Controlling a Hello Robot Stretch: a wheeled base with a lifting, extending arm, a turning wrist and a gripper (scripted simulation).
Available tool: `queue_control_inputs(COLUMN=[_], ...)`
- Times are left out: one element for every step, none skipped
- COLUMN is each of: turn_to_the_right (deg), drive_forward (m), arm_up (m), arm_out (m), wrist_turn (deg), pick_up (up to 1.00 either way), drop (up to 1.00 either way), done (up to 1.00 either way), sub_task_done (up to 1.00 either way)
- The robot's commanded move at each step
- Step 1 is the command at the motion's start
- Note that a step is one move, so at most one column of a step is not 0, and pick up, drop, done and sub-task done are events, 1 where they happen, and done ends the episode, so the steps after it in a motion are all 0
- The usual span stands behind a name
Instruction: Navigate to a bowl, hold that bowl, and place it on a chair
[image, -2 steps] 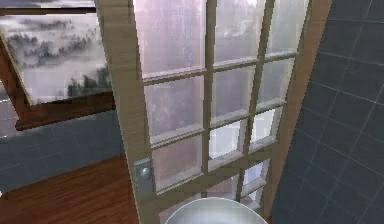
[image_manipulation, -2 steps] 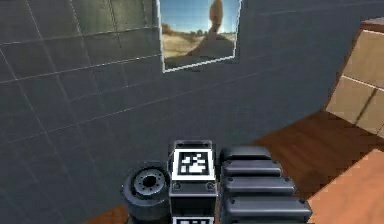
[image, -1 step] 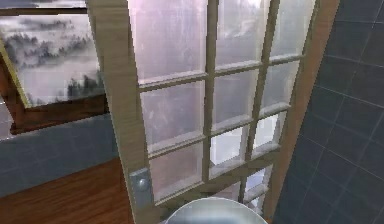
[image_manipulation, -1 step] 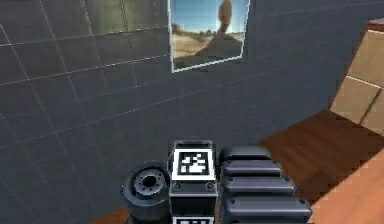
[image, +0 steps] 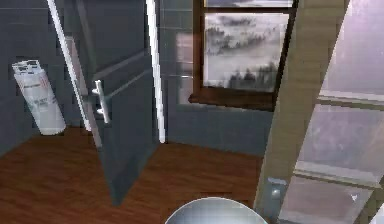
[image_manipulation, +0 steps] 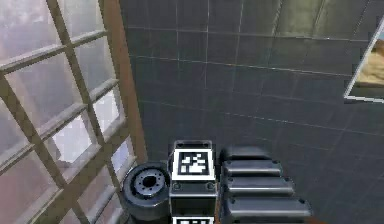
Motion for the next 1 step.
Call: queue_control_inputs(turn_to_the_right=[-18.0], drive_forward=[0.0], arm_up=[0.0], arm_out=[0.0], wrist_turn=[0.0], pick_up=[0.0], drop=[0.0], done=[0.0], sub_task_done=[0.0])
